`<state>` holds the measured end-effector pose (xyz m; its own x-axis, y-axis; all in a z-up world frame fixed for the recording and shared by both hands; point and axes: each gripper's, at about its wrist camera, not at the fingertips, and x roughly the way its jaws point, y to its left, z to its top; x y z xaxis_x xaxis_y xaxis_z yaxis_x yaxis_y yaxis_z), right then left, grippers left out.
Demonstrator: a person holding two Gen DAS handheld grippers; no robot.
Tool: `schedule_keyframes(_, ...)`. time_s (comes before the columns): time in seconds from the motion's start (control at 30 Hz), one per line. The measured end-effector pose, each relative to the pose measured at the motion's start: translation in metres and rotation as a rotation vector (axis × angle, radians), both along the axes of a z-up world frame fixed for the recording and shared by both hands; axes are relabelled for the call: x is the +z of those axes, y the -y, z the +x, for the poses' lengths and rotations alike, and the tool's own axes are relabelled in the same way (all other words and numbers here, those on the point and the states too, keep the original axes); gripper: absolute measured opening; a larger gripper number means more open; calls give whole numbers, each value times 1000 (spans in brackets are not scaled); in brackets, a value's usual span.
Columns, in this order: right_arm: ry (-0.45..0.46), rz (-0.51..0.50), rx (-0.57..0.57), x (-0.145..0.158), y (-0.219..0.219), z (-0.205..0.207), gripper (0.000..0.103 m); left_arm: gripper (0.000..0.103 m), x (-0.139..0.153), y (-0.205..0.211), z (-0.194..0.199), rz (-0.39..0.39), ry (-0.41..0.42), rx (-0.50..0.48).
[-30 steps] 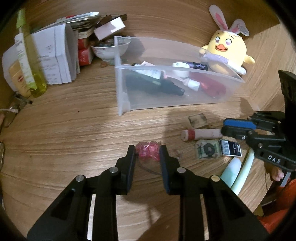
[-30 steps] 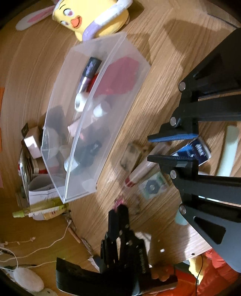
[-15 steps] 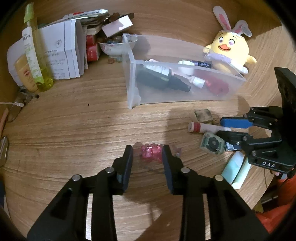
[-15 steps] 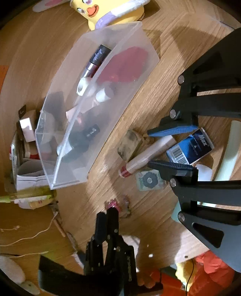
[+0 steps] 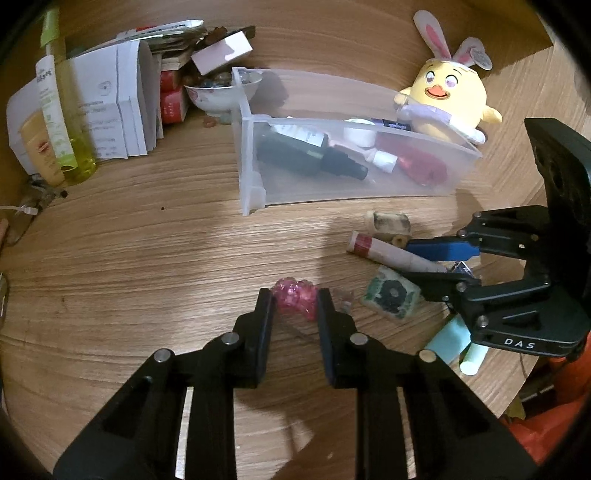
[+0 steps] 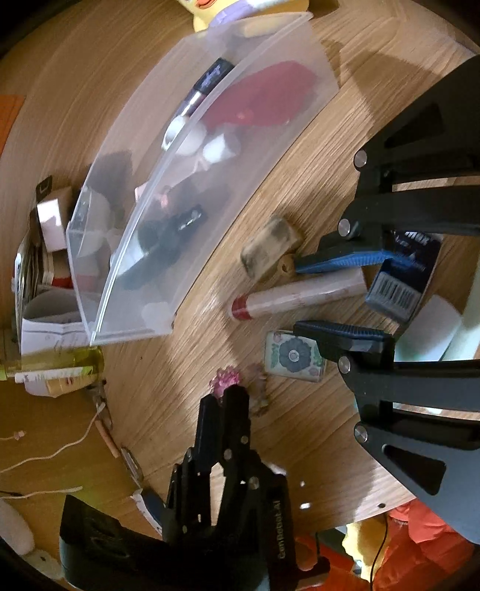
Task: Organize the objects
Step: 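Carry the hair clip and lip tube over the clear box with both tools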
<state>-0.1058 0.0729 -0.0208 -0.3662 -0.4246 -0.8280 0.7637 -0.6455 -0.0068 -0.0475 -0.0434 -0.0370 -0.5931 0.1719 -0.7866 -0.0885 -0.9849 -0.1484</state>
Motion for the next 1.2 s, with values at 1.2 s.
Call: schedule_keyframes(1.2, -171, -328, -198, 94, -64, -5, 14, 22, 97, -6, 4, 34, -306, 81)
